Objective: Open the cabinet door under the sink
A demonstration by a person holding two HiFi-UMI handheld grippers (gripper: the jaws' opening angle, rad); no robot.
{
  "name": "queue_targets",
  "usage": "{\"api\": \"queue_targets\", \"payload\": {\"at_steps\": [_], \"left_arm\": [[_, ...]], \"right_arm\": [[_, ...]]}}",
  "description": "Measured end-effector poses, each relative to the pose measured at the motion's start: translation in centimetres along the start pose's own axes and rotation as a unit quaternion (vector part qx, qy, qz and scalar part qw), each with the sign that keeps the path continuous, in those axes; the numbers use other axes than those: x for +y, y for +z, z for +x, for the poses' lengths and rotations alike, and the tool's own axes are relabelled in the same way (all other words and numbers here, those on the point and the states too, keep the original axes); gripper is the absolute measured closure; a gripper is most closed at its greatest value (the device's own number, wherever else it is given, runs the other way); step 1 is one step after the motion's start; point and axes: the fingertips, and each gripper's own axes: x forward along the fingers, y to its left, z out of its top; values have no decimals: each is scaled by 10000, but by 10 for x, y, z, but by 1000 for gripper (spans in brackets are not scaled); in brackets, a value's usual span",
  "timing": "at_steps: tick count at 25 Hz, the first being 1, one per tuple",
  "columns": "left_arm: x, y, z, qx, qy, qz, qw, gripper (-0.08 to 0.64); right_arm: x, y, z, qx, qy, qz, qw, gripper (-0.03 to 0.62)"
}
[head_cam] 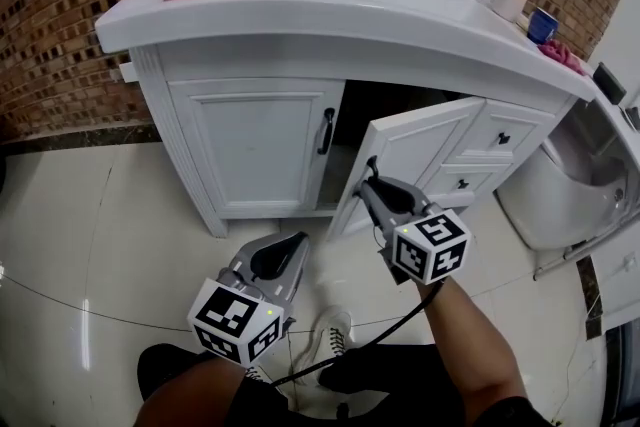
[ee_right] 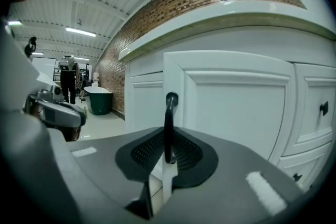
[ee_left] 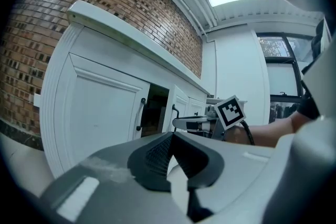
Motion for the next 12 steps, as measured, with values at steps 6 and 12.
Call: {"api": "queue_targets", "payload": {"at_steps": [6, 12], "left_arm": [[-15, -1, -2, 21, -70, 51, 10000, 558], [-20, -7, -2, 106, -93, 86, 9999, 558]], "right_arm": [[4, -5, -24, -114, 70, -7, 9999, 545], [4, -9, -46, -243, 241, -22, 9994, 545]]}}
